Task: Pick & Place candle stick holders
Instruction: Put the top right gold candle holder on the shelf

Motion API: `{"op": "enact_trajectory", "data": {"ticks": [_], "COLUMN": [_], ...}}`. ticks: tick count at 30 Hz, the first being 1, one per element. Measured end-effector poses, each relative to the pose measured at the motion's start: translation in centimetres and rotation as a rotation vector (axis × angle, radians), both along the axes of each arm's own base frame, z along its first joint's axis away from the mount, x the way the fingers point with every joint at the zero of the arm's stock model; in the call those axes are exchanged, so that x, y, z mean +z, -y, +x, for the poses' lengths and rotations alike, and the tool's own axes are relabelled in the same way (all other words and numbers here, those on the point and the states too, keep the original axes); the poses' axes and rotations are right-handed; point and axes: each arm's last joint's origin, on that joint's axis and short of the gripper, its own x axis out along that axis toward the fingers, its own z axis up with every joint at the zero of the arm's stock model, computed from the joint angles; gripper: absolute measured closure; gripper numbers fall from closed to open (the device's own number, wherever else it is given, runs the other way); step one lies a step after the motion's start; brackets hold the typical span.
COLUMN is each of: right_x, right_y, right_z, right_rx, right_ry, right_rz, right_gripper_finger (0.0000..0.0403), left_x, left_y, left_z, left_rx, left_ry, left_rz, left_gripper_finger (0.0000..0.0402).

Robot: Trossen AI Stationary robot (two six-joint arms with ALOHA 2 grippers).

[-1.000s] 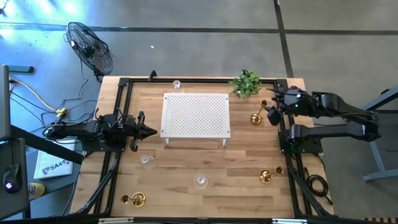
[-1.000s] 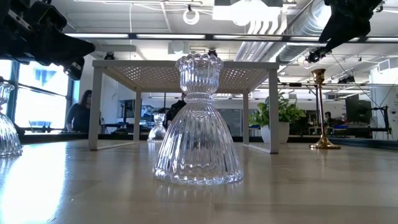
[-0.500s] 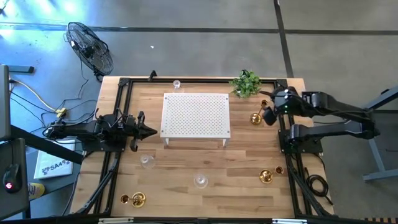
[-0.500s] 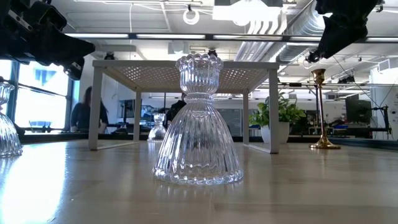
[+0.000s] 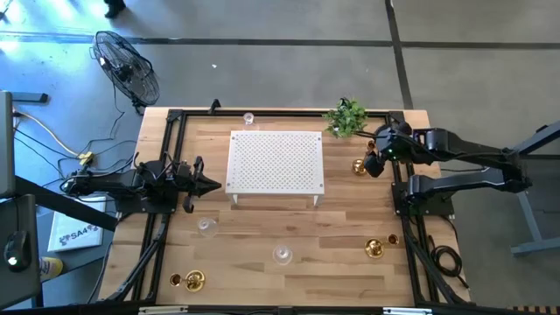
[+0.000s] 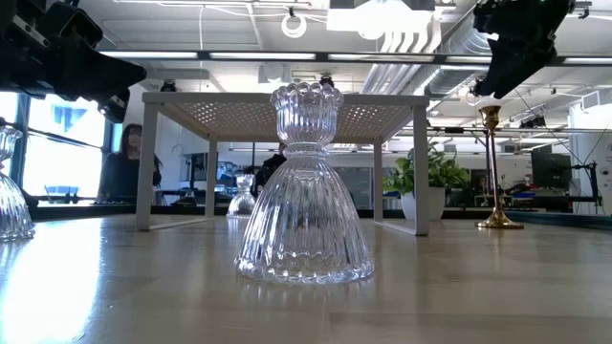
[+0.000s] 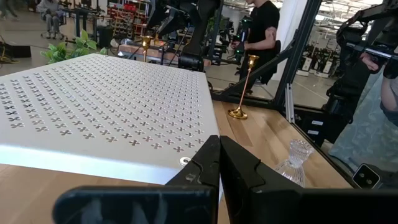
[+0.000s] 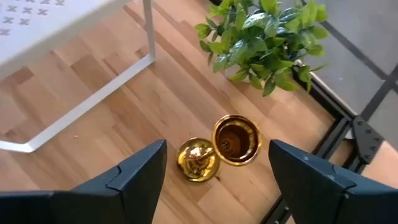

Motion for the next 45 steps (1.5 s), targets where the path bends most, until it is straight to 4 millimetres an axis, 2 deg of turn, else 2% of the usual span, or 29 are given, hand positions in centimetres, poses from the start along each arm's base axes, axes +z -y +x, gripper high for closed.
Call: {"op": "enact_trajectory", "data": {"ticks": [13, 23, 45], "right_x": [-0.03, -0.77, -0.80], "right_y": [0.01, 0.00, 0.08], "right_z": [-0.22, -0.22, 0.10], "right_rx": [-0.048, -0.047, -0.043], "right_ry": [0.006, -0.021, -0.013], "right_rz": [0.005, 0.012, 0.003], "right_gripper_finger": [0.0128, 0.0128, 0.0128], "left_x": [0.00, 0.00, 0.00], "left_y": [0.00, 0.00, 0.00], "left_z": [0.00, 0.00, 0.00], "left_rx": [0.001, 0.001, 0.001], "left_ry": [0.000, 0.000, 0.000], "left_rz": [0.000, 0.000, 0.000], "left_gripper_finger": [0.0401, 0.0401, 0.0401]}}
